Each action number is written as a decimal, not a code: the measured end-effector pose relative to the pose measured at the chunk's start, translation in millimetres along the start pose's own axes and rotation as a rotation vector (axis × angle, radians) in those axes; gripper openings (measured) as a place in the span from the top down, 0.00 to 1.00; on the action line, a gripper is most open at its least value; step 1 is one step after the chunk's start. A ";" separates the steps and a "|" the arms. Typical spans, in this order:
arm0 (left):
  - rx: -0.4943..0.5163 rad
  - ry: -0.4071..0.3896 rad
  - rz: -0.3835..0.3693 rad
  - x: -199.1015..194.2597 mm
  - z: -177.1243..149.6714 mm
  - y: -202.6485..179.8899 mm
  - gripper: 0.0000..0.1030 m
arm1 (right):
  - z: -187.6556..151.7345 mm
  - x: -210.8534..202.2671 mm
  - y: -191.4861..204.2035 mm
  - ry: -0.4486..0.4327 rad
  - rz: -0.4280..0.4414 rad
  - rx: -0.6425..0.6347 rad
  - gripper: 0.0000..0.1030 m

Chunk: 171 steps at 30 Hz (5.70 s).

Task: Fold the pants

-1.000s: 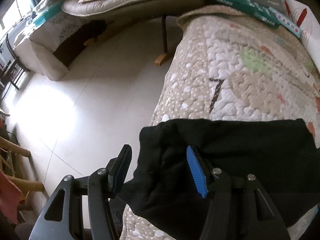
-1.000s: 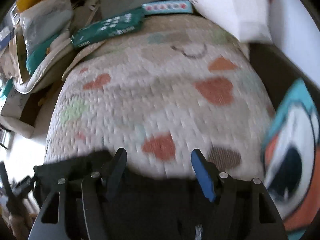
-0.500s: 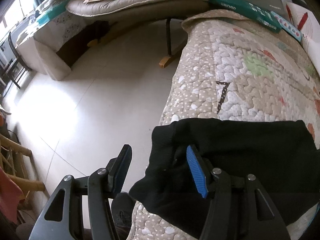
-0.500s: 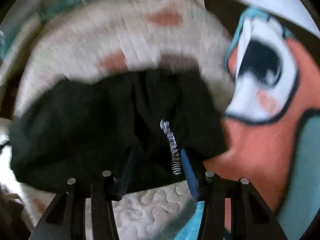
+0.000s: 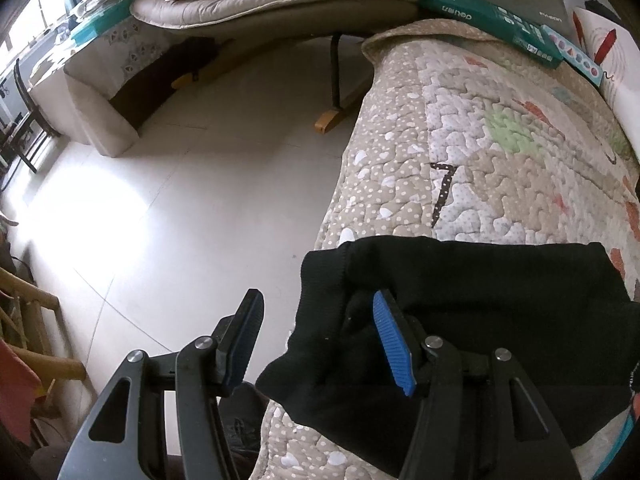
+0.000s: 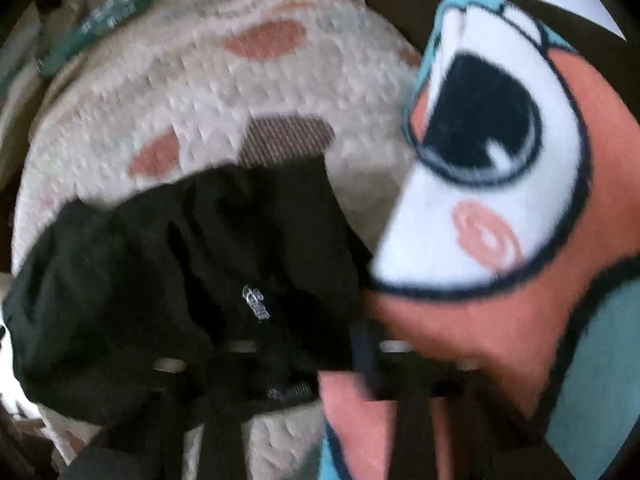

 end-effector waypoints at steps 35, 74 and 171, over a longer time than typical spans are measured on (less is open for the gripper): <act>-0.320 -0.116 -0.070 -45.0 -0.2 114.4 0.45 | -25.2 -208.9 76.8 -0.434 0.140 -0.278 0.33; -0.347 0.089 -0.429 20.9 -49.5 55.4 0.44 | -52.2 -2.6 491.3 0.089 0.610 -1.166 0.72; 0.126 0.119 -0.479 -52.6 -74.2 -106.1 0.56 | -50.4 0.9 72.3 0.001 0.351 -0.078 0.39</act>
Point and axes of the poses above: each gripper's, at about its wrist camera, not at the fingertips, and x roughly the way its jaws point, y to its left, z to its top, the point moved 2 cm from there along x, roughly the way its jaws point, and after that the axes turned 2 degrees about z, right-handed, at the moved point
